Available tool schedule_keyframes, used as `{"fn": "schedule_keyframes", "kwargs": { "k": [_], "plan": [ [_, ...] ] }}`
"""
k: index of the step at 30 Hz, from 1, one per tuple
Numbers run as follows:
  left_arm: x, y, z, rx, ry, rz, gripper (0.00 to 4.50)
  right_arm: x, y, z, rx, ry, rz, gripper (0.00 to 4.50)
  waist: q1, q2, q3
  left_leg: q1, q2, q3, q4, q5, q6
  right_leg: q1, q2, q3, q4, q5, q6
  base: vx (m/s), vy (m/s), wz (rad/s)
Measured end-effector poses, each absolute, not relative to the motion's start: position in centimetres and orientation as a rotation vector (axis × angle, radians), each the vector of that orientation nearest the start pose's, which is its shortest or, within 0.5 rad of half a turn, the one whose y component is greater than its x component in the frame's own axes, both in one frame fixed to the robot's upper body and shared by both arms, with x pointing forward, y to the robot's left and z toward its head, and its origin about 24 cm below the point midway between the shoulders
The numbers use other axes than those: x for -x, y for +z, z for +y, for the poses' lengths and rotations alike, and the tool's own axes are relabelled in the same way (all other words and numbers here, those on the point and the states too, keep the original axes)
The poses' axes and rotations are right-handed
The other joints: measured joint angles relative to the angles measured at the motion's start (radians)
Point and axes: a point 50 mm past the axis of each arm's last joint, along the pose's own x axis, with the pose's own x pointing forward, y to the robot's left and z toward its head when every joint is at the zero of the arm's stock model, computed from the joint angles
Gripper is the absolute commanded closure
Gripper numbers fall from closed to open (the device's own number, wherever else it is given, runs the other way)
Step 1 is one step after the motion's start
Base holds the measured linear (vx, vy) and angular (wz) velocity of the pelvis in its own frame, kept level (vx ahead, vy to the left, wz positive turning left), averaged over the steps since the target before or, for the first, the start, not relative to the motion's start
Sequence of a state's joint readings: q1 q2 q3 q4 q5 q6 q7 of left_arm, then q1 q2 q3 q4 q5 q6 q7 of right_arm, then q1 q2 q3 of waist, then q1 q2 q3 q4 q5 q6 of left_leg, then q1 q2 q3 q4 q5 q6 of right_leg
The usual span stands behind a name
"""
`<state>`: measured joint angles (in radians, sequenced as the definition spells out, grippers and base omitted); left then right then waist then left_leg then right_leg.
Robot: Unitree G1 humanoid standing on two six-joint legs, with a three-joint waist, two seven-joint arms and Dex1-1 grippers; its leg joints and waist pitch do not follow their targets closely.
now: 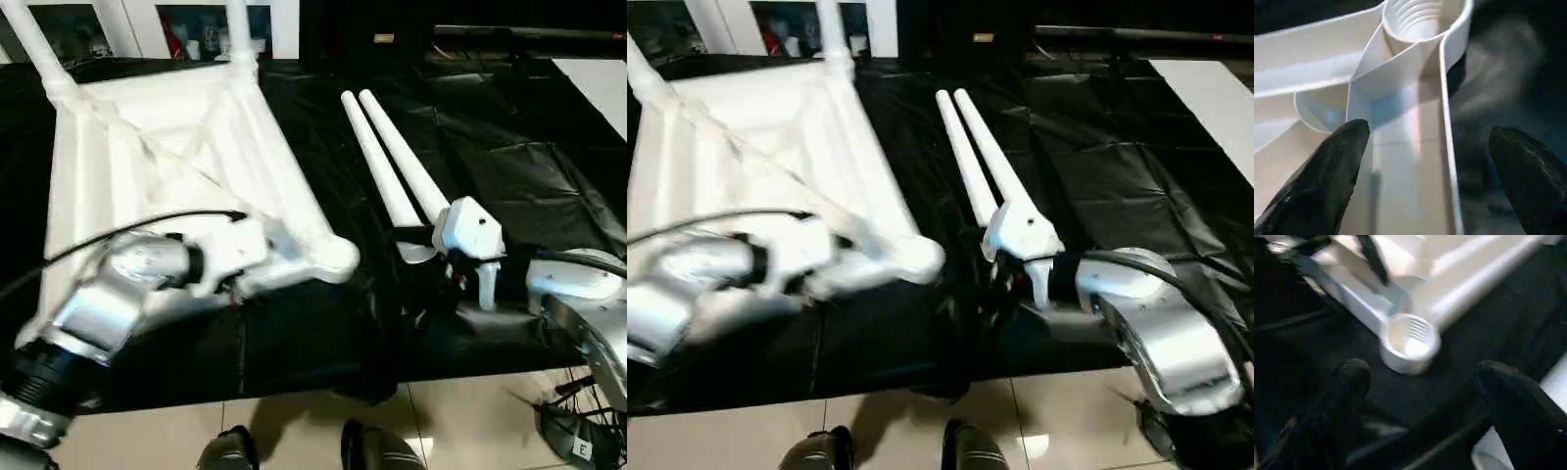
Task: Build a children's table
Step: Rotate table base, then pick table leg
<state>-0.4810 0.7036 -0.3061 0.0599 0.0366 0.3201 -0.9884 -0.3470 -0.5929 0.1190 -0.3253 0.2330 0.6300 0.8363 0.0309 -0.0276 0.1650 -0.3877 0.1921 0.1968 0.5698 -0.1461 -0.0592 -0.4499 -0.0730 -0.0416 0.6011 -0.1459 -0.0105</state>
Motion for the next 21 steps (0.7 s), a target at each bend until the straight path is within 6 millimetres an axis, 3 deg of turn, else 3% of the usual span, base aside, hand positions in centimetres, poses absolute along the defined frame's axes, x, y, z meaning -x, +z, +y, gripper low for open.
{"fn": "schedule_keyframes", "kwargs": {
  "k": [5,9,15,21],
  "plan": [
    [-30.3,11.6,19.0,-0.775,-0.996,0.394,0.04,-28.4,14.7,-15.3,0.345,0.858,0.165,0.64,0.005,0.0,0.0,-0.002,-0.001,0.001,0.0,0.0,0.0,0.0,0.0,0.001,0.0,0.002,-0.003,0.0,0.0,0.0],
    [-29.9,12.6,19.3,-0.656,-1.025,0.348,0.04,-31.0,15.6,-16.0,0.31,0.61,0.212,0.64,0.004,0.0,0.0,-0.002,-0.001,0.0,-0.001,0.0,0.0,-0.001,0.0,0.001,0.0,0.005,-0.008,0.0,0.0,0.0],
    [-29.6,14.6,17.1,-0.474,-1.127,0.206,0.0,-34.6,15.0,-16.3,0.112,0.415,0.346,0.07,0.005,0.001,0.0,-0.003,-0.001,0.001,0.0,0.0,-0.001,-0.001,-0.001,0.001,0.001,0.006,-0.01,0.0,0.0,0.0],
    [-30.1,15.6,16.1,-0.368,-1.114,0.147,0.0,-36.8,13.3,-15.7,0.073,0.36,0.479,0.07,0.003,0.001,0.0,-0.003,-0.001,0.001,0.0,0.0,-0.001,-0.001,0.0,0.001,0.001,0.006,-0.009,0.0,0.0,0.0]
  ]
}}
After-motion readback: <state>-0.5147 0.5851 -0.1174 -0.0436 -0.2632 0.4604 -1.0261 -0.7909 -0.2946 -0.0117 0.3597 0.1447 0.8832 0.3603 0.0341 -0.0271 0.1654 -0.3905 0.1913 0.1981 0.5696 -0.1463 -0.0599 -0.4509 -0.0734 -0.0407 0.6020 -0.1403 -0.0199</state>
